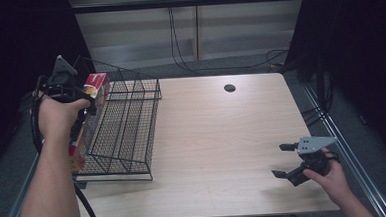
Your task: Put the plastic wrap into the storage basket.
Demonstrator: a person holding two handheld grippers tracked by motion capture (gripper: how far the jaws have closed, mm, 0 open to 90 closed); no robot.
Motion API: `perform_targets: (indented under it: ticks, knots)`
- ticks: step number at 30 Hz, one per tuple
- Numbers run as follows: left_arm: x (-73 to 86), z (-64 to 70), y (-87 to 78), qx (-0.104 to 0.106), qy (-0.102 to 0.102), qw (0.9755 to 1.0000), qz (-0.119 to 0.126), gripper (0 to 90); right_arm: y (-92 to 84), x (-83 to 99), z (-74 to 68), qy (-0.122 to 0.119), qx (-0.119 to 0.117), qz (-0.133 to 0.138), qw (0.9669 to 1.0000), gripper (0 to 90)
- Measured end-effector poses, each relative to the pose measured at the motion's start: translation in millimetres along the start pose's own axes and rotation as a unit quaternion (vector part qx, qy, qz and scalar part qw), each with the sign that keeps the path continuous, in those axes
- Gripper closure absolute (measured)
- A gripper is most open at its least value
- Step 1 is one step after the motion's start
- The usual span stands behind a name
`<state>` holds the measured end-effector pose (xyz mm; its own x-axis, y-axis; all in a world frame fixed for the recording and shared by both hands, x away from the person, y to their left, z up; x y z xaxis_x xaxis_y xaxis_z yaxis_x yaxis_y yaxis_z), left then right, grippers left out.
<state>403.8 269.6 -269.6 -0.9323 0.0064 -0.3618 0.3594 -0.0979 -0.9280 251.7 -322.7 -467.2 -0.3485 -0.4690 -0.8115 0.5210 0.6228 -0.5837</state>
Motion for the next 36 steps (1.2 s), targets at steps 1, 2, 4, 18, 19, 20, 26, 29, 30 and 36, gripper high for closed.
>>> perform_targets:
  ticks: [1, 2, 4, 18, 19, 20, 26, 29, 30, 36]
  knots:
    - [-0.2, 0.3, 0.5, -0.001, -0.001, 1.0, 0.0, 43.6, 0.0, -0.1, 0.0, 0.0, 0.0, 0.0, 1.0, 4.2]
    - [-0.4, 0.3, 1.3, 0.0, 0.0, 1.0, 0.001, 43.6, 0.0, -0.2, -0.1, 0.0, 0.0, 0.0, 1.0, 4.3]
    - [-0.5, 0.3, 2.5, 0.002, 0.001, 1.0, 0.001, 43.6, 0.1, 0.0, 0.0, 0.0, 0.0, 0.0, 1.0, 4.2]
    - [-0.1, 3.0, 7.4, 0.003, -0.002, 1.0, -0.005, 43.3, -1.2, 0.0, -0.2, 0.001, 0.003, 0.0, 1.0, 4.2]
    - [-0.1, 3.2, 7.7, 0.002, -0.002, 1.0, -0.006, 43.3, -1.1, 0.0, -0.2, 0.0, 0.0, 0.001, 1.0, 4.2]
    - [0.2, 4.3, 8.4, 0.001, -0.008, 1.0, -0.006, 43.3, -1.1, 0.0, -0.3, 0.0, 0.001, 0.001, 1.0, 4.2]
    - [0.4, 2.0, 9.7, 0.003, -0.01, 0.9999, -0.006, 43.1, -1.0, -0.6, -0.7, 0.001, -0.001, 0.004, 1.0, 4.2]
    - [0.7, 0.5, 11.7, 0.003, -0.01, 0.9999, -0.005, 43.0, -1.0, -0.7, -0.7, 0.003, -0.001, 0.005, 1.0, 4.2]
    - [0.9, 0.9, 12.2, 0.003, -0.016, 0.9999, -0.004, 43.0, -1.0, -0.7, -0.7, 0.002, -0.001, 0.005, 1.0, 4.2]
    - [1.3, -2.0, 16.1, 0.001, -0.018, 0.9998, -0.009, 42.8, -1.5, -0.5, -0.1, 0.003, -0.001, 0.005, 1.0, 4.2]
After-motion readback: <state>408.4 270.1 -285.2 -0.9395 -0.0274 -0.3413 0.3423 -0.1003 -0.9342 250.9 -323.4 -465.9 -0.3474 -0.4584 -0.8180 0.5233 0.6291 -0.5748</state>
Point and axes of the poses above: each handheld gripper's, and its own axes: y roughly forward along the jaws, x roughly out of its underside, z roughly to its right, the point moved 1 cm from there along y, roughly forward along the jaws, and after that the axes turned 4 degrees about x, right-handed, at the moved point
